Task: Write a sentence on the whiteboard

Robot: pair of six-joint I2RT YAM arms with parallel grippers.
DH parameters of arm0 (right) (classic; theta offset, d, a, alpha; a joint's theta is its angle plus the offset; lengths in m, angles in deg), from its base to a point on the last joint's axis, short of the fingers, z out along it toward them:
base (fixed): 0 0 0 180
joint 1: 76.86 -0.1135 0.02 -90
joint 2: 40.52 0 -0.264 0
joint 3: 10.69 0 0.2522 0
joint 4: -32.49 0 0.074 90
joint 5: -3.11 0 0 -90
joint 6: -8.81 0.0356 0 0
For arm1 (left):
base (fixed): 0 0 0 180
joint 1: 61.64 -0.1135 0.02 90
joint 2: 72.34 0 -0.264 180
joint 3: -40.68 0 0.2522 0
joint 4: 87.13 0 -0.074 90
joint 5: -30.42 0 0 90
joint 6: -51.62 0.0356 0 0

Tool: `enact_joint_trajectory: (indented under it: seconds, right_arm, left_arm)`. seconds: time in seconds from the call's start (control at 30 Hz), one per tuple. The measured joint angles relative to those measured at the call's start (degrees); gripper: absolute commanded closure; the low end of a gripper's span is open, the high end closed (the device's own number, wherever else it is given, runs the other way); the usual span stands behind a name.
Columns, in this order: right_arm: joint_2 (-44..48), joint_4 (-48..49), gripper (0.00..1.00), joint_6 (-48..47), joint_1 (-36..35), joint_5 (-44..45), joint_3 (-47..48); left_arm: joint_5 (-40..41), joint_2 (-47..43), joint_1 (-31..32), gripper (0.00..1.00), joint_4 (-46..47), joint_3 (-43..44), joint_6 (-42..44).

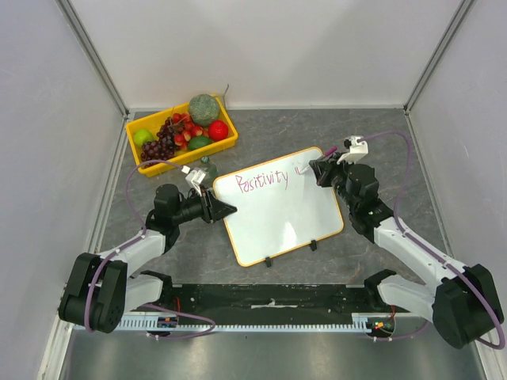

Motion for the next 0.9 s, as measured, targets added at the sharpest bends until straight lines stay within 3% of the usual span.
enact_joint_trajectory:
  seconds: [0.9]
  right_arm:
    - [-2.4,-0.9,1.0,-0.3,1.2,0.6,4.1]
  left_arm:
    - [-0.5,0.0,0.0,0.98,-0.1,0.0,0.0]
